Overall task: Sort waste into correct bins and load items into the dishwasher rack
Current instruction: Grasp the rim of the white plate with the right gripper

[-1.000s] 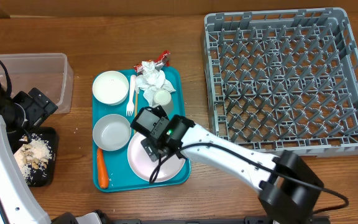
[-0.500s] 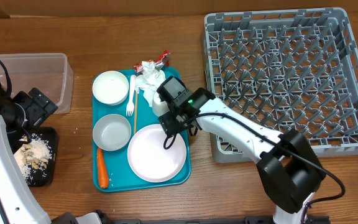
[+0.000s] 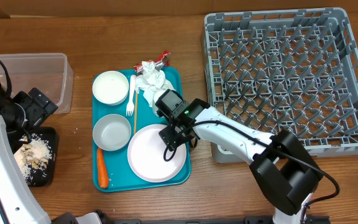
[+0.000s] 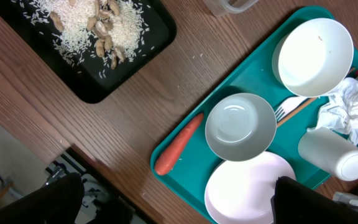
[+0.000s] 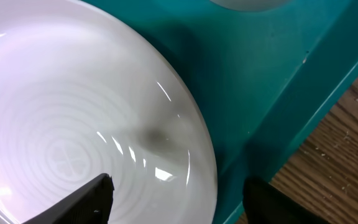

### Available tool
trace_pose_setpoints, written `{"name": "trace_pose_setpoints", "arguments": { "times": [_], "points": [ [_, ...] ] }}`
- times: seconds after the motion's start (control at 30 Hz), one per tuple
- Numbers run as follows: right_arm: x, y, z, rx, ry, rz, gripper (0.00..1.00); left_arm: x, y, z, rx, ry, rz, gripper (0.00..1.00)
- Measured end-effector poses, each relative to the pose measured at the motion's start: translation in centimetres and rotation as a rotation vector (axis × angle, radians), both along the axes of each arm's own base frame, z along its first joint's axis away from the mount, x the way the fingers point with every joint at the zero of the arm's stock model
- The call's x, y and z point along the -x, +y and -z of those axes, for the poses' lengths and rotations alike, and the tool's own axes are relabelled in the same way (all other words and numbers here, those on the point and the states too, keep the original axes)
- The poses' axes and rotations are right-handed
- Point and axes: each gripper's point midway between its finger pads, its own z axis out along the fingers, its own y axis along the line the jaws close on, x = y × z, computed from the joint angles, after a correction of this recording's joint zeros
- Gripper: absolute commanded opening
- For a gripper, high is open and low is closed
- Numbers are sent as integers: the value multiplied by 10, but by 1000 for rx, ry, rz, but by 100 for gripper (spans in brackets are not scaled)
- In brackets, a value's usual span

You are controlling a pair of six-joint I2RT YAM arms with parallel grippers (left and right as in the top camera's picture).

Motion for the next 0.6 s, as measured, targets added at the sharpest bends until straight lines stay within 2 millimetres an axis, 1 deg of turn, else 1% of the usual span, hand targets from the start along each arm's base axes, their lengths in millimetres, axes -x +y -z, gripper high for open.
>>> {"name": "trace_pose_setpoints", "arguments": {
  "times": [0.2, 0.37, 0.43, 0.57, 0.6],
  "points": [
    [-5, 7, 0, -32, -22, 6, 69, 0, 0, 0, 0, 0, 0, 100],
    [-1, 8, 7, -36, -24, 7, 69, 0, 0, 0, 0, 0, 0, 100],
    [3, 7, 10, -30, -17, 3, 64, 0, 0, 0, 0, 0, 0, 100],
    [5, 5, 13, -24, -9, 8, 49, 0, 0, 0, 0, 0, 0, 100],
    [5, 5, 13, -24, -10, 8, 47, 0, 0, 0, 0, 0, 0, 100]
  ]
}}
